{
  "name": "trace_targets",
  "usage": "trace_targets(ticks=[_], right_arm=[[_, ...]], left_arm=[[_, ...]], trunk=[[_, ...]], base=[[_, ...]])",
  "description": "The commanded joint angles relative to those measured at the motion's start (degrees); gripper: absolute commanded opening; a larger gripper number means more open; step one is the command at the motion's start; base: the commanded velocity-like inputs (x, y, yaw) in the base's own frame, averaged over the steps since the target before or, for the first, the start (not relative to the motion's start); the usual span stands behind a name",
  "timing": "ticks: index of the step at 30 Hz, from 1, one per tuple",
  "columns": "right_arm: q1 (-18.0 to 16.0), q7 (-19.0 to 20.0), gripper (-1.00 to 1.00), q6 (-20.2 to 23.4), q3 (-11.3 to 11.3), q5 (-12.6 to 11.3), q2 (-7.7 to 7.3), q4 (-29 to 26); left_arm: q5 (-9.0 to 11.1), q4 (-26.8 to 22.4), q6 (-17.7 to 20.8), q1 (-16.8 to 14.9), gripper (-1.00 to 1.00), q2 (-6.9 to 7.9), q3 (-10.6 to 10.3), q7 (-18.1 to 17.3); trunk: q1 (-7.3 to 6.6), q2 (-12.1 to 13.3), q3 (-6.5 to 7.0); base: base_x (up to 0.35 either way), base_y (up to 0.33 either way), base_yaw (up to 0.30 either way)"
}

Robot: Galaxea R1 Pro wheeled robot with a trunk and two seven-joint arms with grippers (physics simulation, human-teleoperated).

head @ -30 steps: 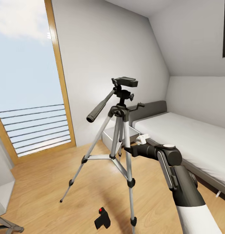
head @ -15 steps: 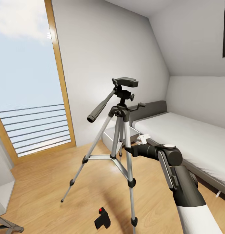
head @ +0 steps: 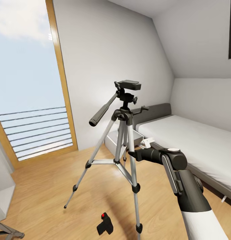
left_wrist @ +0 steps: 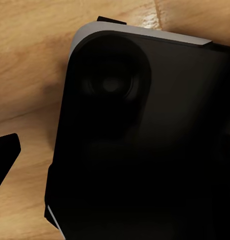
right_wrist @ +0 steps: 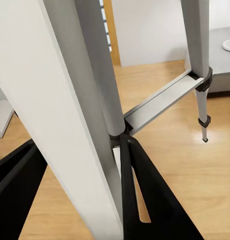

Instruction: Attach the digital camera to the camera tripod in the bedroom.

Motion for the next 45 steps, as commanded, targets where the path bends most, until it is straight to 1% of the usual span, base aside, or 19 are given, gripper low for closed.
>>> trace_targets(ticks=[1,8,22,45], right_arm=[[-0.1,0.3,-1.00,0.3,0.0,-0.1,0.02,0.0],[0.0,0.3,-1.00,0.3,0.1,-0.1,0.04,0.0],[0.0,0.3,-1.00,0.3,0.2,-0.1,0.04,0.0],[-0.1,0.2,-1.00,0.2,0.2,-0.1,0.04,0.0]], left_arm=[[0.3,0.0,-0.1,0.0,1.00,-0.01,0.2,0.0],[0.3,0.0,0.0,0.0,1.00,0.00,0.2,0.0],[0.3,0.0,0.0,0.0,1.00,0.00,0.2,0.0],[0.2,0.0,-0.1,0.0,1.00,0.00,0.2,0.0]], trunk=[[0.00,0.0,-0.05],[0.00,0.0,-0.05],[0.00,0.0,-0.05],[0.00,0.0,-0.05]], base=[[0.000,-0.091,0.000],[0.000,-0.190,0.000],[-0.009,-0.264,0.000],[-0.106,-0.272,0.000]])
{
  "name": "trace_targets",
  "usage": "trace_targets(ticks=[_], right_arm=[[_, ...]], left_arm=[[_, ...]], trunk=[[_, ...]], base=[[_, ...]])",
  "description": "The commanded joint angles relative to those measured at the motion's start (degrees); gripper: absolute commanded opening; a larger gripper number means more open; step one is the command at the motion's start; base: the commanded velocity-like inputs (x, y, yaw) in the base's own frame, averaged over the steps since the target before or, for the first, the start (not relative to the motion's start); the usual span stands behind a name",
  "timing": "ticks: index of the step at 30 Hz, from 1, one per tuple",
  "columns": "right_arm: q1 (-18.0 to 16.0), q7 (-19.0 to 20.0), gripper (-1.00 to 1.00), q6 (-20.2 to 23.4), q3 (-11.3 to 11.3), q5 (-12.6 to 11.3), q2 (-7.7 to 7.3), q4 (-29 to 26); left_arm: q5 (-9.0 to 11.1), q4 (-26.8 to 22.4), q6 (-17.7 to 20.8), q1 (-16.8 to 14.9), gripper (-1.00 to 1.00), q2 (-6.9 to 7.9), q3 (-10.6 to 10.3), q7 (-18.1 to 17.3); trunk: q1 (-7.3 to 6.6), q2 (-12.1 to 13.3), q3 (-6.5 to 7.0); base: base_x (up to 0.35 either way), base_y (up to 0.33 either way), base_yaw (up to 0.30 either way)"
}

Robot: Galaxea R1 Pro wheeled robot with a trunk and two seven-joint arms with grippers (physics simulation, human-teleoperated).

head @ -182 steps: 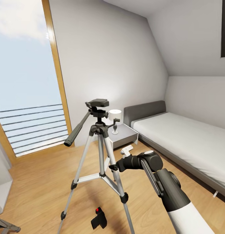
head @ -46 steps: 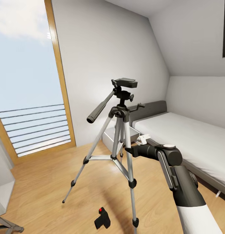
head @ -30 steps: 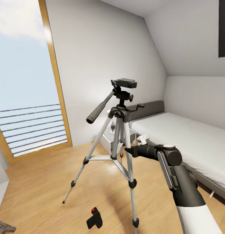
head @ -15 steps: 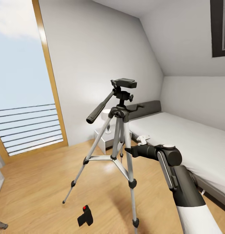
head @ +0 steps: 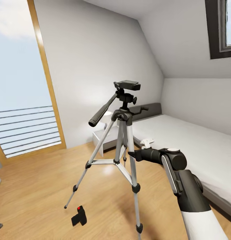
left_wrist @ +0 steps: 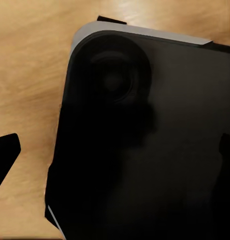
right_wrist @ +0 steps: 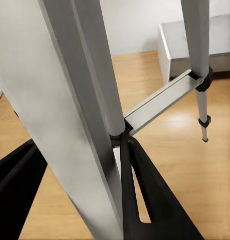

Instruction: Attach the digital camera to the camera tripod in the bedroom.

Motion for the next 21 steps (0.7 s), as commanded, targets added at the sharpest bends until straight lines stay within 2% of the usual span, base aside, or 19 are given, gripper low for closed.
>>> trace_targets(ticks=[1,21], right_arm=[[0.0,0.4,-1.00,0.3,0.0,-0.2,0.02,-0.1],[0.0,0.3,-1.00,0.3,0.1,-0.2,0.09,-0.1]], left_arm=[[0.3,0.0,-0.2,0.0,1.00,-0.03,0.2,0.0],[0.3,0.0,-0.3,0.0,1.00,-0.09,0.2,0.0]], trunk=[[-0.02,0.0,-0.05],[-0.02,0.0,-0.05]], base=[[-0.150,-0.272,0.000],[-0.175,-0.272,0.000]])
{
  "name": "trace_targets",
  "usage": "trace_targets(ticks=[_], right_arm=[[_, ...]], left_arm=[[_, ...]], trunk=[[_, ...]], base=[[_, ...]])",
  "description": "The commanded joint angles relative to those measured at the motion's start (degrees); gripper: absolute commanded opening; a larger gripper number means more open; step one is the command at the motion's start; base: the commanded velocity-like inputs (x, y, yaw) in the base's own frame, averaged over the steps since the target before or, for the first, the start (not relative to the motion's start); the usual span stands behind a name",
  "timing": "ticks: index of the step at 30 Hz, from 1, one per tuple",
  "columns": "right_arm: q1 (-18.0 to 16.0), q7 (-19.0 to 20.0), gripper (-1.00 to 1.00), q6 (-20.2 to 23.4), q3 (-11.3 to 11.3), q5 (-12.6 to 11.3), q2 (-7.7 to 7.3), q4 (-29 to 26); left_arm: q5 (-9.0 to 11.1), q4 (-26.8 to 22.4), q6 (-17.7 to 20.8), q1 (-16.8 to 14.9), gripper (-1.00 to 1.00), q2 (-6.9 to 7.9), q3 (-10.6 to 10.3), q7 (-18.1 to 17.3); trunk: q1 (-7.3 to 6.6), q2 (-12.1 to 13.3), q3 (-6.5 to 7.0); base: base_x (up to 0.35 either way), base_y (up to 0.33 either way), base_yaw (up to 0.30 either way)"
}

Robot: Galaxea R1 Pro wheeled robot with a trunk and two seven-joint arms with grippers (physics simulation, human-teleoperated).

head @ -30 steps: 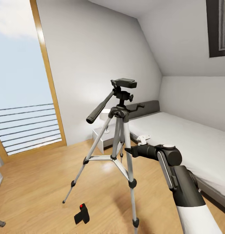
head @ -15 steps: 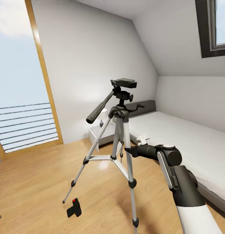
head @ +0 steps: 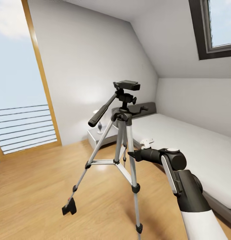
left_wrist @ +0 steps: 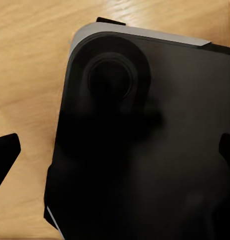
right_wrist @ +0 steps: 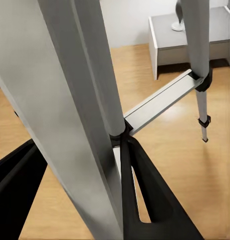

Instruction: Attach the digital camera to the camera tripod in the bedroom.

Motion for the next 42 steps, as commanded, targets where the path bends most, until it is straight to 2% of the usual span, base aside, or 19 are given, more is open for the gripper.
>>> trace_targets(ticks=[1,24,34,42], right_arm=[[0.0,0.3,-1.00,0.3,0.0,-0.2,0.02,-0.1],[0.0,0.4,-1.00,0.3,0.1,-0.2,-0.05,-0.1],[-0.1,0.4,-1.00,0.3,0.1,-0.2,-0.01,-0.1],[0.0,0.4,-1.00,0.3,0.1,-0.2,-0.06,-0.1]], left_arm=[[0.3,0.0,-0.1,0.0,1.00,-0.02,0.2,0.0],[0.3,0.0,-0.1,0.0,1.00,-0.02,0.2,0.0],[0.3,0.0,-0.1,0.0,1.00,-0.02,0.2,0.0],[0.3,0.0,-0.1,0.0,1.00,0.02,0.2,0.0]], trunk=[[-0.02,0.0,-0.05],[-0.02,0.0,-0.05],[-0.02,0.0,-0.05],[-0.02,0.0,-0.05]], base=[[-0.186,-0.272,0.000],[-0.188,-0.273,0.000],[-0.104,-0.295,0.000],[-0.010,-0.074,0.000]])
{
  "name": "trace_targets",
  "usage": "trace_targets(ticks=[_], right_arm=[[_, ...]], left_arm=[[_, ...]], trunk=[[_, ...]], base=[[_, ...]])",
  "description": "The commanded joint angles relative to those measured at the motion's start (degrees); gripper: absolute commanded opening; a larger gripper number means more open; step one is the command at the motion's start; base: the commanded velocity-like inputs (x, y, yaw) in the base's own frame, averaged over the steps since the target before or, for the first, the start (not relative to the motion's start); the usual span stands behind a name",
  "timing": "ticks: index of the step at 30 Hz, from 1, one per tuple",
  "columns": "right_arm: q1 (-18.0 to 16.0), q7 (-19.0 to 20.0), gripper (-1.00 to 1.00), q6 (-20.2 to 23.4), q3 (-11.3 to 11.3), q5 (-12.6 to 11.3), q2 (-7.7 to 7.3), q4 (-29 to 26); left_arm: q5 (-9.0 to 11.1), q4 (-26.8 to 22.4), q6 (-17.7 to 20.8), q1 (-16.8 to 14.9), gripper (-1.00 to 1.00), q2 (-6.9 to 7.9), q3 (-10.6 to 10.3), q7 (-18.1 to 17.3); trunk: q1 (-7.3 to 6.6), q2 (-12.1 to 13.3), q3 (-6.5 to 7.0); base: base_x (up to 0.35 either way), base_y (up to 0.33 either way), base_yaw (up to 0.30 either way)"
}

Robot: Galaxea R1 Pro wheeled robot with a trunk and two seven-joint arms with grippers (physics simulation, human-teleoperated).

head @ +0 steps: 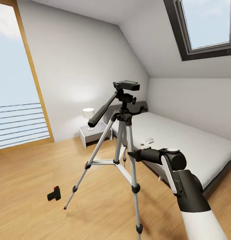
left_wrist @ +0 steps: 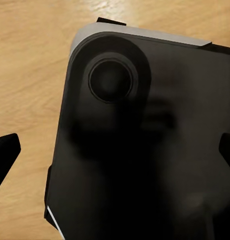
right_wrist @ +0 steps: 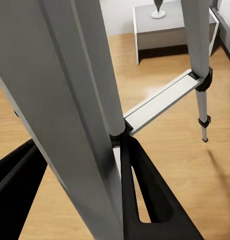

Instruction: Attach the digital camera to the camera tripod in the bedroom.

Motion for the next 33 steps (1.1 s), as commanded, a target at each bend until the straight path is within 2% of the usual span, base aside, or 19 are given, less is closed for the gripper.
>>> trace_targets(ticks=[1,10,33], right_arm=[[-0.1,0.3,-1.00,0.3,0.0,-0.1,0.02,-0.1],[-0.1,0.3,-1.00,0.3,0.0,-0.1,-0.02,0.0],[-0.1,0.3,-1.00,0.3,0.0,0.0,-0.05,0.0]], left_arm=[[0.2,0.0,-0.1,0.0,1.00,-0.01,0.2,0.0],[0.2,0.0,0.2,0.0,1.00,-0.05,0.1,0.0],[0.2,0.0,0.1,0.0,1.00,-0.06,0.1,0.0]], trunk=[[0.00,0.0,-0.05],[0.00,0.0,-0.05],[0.00,0.0,-0.05]], base=[[-0.002,-0.018,0.000],[-0.001,-0.140,0.000],[0.000,-0.273,0.000]])
